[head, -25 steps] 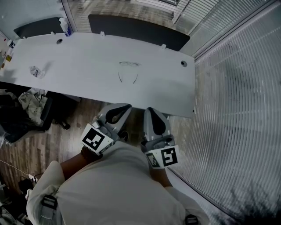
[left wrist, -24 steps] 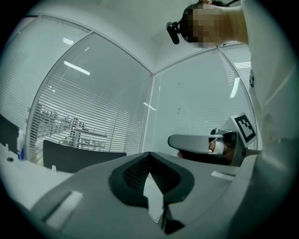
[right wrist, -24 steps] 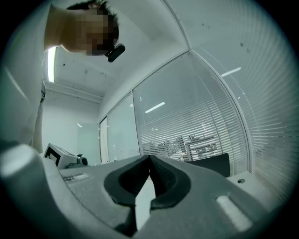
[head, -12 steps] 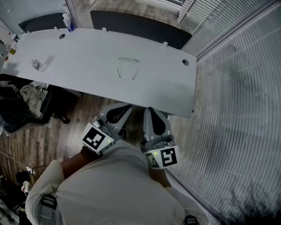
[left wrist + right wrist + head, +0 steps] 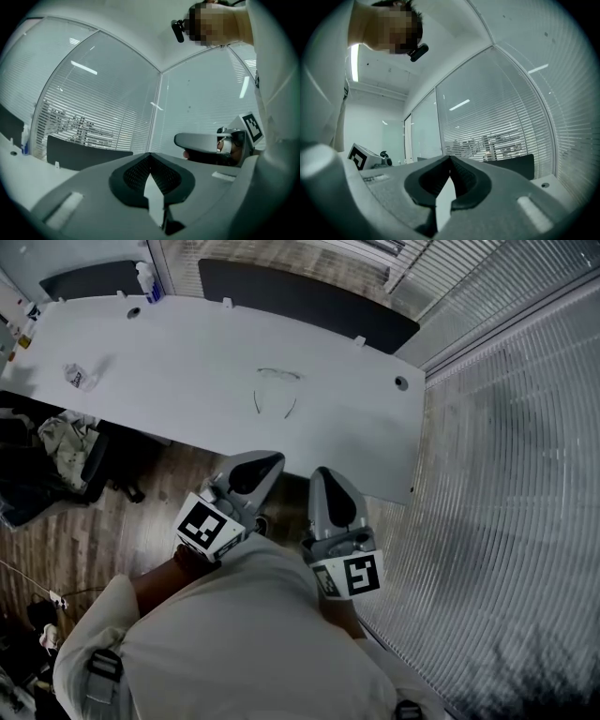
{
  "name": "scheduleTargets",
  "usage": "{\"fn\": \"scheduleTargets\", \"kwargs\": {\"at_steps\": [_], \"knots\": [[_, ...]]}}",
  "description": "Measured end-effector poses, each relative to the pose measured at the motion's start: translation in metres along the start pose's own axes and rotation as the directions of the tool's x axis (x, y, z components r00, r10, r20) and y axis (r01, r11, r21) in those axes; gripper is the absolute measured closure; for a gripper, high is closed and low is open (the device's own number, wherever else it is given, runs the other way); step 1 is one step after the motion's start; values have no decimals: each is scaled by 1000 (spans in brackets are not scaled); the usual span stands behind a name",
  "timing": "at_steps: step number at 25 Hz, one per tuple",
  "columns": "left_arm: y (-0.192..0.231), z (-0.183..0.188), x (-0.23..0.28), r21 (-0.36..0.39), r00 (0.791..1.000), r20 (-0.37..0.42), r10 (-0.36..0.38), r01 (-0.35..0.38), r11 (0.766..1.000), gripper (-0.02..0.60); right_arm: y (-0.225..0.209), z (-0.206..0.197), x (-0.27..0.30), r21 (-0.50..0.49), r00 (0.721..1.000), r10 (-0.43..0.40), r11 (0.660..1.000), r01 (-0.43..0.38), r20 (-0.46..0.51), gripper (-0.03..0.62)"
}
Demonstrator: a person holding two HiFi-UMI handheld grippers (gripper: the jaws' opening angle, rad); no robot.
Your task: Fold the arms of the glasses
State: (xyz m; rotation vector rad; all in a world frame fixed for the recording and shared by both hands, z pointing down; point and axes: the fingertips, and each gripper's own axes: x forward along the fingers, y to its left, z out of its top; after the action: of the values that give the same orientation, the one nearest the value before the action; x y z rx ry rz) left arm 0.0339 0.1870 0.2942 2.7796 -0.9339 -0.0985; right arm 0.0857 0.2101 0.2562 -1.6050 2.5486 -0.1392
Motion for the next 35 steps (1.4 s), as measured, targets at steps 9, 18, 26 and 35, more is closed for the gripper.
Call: {"fn": "scheduleTargets", "kwargs": {"at_steps": [9,18,26,35], "knots": [[98,19,23,6,1000,21,14,-14,1000,578,-10,-12,102,-32,999,3,999,-4,-43,594],[193,33,50,4,999,-6,-49,49,999,578,-20,-21,208,-56,997,-53,997,50,-55,594],[215,36,79,-15,993,-18,-114,114,993,578,-43,-30,237,-59,990,-105,993,100,-90,594],[225,9,111,41,986,-129,-110,116,992,578,-79,-57,246,-50,979,-123,992,117,-162,593]]}}
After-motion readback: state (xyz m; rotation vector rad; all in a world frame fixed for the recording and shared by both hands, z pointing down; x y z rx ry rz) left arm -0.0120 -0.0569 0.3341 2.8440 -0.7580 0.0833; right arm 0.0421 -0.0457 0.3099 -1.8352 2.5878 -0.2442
